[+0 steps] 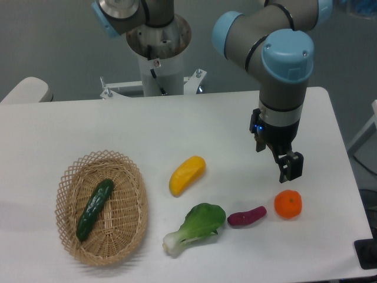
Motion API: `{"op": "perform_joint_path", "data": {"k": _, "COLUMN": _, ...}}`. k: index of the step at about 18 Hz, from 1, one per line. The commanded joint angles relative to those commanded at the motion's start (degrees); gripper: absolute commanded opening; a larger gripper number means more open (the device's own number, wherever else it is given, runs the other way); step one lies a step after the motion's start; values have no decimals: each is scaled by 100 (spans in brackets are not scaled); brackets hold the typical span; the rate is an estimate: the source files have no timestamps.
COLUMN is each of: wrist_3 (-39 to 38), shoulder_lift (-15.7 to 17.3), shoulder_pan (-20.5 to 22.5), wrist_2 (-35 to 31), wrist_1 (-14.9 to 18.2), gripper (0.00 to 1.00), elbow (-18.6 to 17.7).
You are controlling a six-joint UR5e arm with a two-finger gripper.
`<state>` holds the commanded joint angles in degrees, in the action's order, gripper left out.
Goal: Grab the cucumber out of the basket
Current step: 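Move the gripper from beside the orange toward the wicker basket, then lower the open gripper over the green cucumber in the basket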
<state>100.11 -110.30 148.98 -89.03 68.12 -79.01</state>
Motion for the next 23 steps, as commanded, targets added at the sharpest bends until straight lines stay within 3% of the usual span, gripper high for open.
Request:
{"op": "perform_joint_path", "data": {"k": 7, "wrist_3": -105, "shoulder_lift": -9, "shoulder_pan": -315, "wrist_2": -88, "wrist_1": -26, "gripper": 100, "elbow": -53}}
{"op": "perform_joint_path", "data": {"k": 12, "wrist_3": -1158, "shoulder_lift": -17, "shoulder_pan": -851, "wrist_2": -70, "wrist_1": -87, "gripper": 100, "elbow": -280}}
{"op": "perform_joint_path", "data": {"k": 17, "wrist_3": -2984, "shoulder_lift": 0, "shoulder_pan": -1519, "wrist_2": -79, "wrist_1": -360, "gripper": 100, "elbow": -694}}
{"op": "perform_joint_path", "data": {"k": 21, "wrist_3": -5137, "shoulder_lift": -18, "shoulder_pan": -2108, "wrist_2": -18, "wrist_1": -369, "gripper": 100, "elbow": -869}}
{"op": "perform_joint_path", "data": {"k": 23, "wrist_3": -5842, "shoulder_lift": -18, "shoulder_pan": -2328, "wrist_2": -26, "wrist_1": -378, "gripper": 100, "elbow": -1028}}
